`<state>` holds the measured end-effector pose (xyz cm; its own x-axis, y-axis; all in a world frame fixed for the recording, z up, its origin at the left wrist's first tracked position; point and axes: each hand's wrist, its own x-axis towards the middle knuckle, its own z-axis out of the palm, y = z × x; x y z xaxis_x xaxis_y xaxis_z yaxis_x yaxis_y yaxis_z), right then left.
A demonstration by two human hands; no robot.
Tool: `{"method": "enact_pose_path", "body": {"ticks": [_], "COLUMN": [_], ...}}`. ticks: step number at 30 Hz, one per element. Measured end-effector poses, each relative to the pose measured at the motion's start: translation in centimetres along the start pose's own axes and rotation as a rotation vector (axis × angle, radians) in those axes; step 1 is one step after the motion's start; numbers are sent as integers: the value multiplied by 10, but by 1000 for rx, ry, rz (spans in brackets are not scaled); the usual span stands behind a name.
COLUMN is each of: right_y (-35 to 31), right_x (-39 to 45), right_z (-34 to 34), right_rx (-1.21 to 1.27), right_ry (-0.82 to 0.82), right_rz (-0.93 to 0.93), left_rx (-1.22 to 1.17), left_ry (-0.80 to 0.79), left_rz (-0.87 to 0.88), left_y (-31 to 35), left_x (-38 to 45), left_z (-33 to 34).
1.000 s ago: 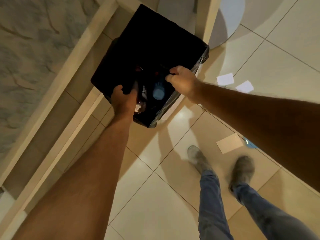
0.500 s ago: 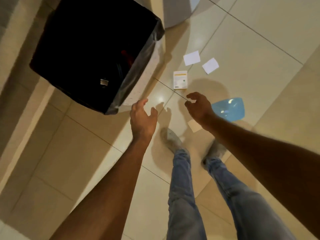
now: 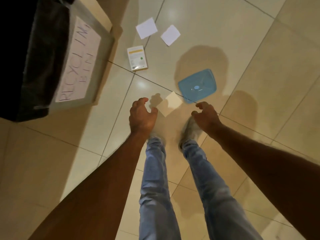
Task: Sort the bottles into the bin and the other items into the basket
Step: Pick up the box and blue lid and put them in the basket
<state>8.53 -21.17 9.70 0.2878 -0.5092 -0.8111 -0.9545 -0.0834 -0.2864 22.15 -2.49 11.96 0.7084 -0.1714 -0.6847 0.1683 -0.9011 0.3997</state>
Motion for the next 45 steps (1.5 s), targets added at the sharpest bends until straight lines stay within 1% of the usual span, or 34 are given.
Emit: {"method": "enact_pose_path", "body": {"ticks": [6,11,16,23,26,31,38,42,45], "right_y": [45,64,83,98,100,104,113,118,122], "right_x": [71,134,198,269,287,307,327,339,345], "right_z": [-3,3,9,19,23,28,26,19,13], "right_rx": [67,171,167,148,96,-7,-77,-91,-65], "right_ry": [82,169,208,255,288,336,416,427,395], "right_rz": [36,58,10,-26,-24,-18,-42,29,54], "left_rx": [-25,26,75,71,32,-32,-42,-38,-58], "left_ry": [42,114,175,243,270,308,365,388,387], "left_rz": [-6,-19,-71,-93,-114,-235,-334,-350,-329], "left_y": [1,-7,-20,-31,-30,-23,-16,-17,-20], "left_x": [62,123,183,256,282,317,359,367,364], "left_z": [51,80,99,108,112,118,132,140,141]}}
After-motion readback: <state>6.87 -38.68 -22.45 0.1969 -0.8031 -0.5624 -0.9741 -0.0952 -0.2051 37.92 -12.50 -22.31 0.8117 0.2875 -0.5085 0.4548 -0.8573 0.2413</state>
